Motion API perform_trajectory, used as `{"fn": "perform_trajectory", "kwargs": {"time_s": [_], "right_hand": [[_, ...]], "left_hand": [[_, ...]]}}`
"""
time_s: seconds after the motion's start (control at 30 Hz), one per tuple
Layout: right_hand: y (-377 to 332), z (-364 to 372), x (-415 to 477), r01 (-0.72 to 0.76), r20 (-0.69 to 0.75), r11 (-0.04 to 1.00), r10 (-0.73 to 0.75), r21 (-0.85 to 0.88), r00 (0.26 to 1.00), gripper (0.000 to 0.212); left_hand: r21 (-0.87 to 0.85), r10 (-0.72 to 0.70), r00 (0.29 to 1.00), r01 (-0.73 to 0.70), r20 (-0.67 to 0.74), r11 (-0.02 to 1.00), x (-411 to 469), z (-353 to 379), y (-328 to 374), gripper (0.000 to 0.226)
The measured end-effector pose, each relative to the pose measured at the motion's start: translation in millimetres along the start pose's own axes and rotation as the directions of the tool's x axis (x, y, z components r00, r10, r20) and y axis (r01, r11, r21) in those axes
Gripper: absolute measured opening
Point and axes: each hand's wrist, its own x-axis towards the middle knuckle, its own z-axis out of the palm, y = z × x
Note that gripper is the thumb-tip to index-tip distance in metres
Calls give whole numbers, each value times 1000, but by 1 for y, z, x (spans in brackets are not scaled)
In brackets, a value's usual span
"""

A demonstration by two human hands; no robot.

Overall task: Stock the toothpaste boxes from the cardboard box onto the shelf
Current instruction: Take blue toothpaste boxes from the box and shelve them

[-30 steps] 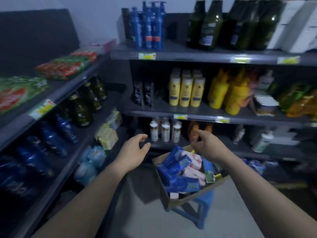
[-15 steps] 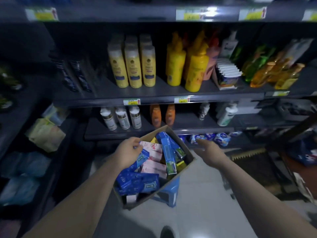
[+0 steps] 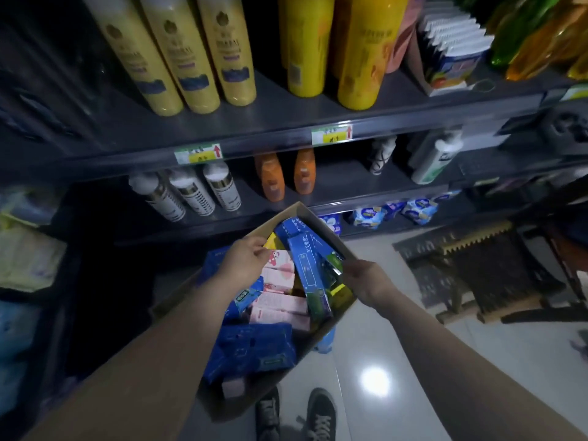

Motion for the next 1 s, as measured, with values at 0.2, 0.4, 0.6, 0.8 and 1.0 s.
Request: {"fn": "perform_trajectory", "kwargs": {"time_s": [0.2, 0.4, 0.6, 0.8, 1.0], "right_hand": [[15, 47, 47, -31, 31, 989, 27, 147, 999, 32], [33, 71, 76, -27, 116, 999, 25, 21, 993, 30], [31, 63, 66, -34, 57, 959, 18, 281, 998, 43], [18, 53, 54, 40, 129, 925, -95, 377, 987, 44], [9, 29, 37, 0, -30, 876, 16, 482, 999, 20]], "left_hand": [[-20, -35, 998, 36, 45, 999, 52, 20, -20, 37], [2, -33, 993, 33, 112, 999, 78, 35, -30, 41], [-224, -123, 963, 179, 240, 958, 80, 35, -21, 39], [-293, -167, 951, 242, 260, 925, 77, 24, -17, 45], [-542, -148, 965, 244, 215, 805, 65, 7, -19, 29]]}}
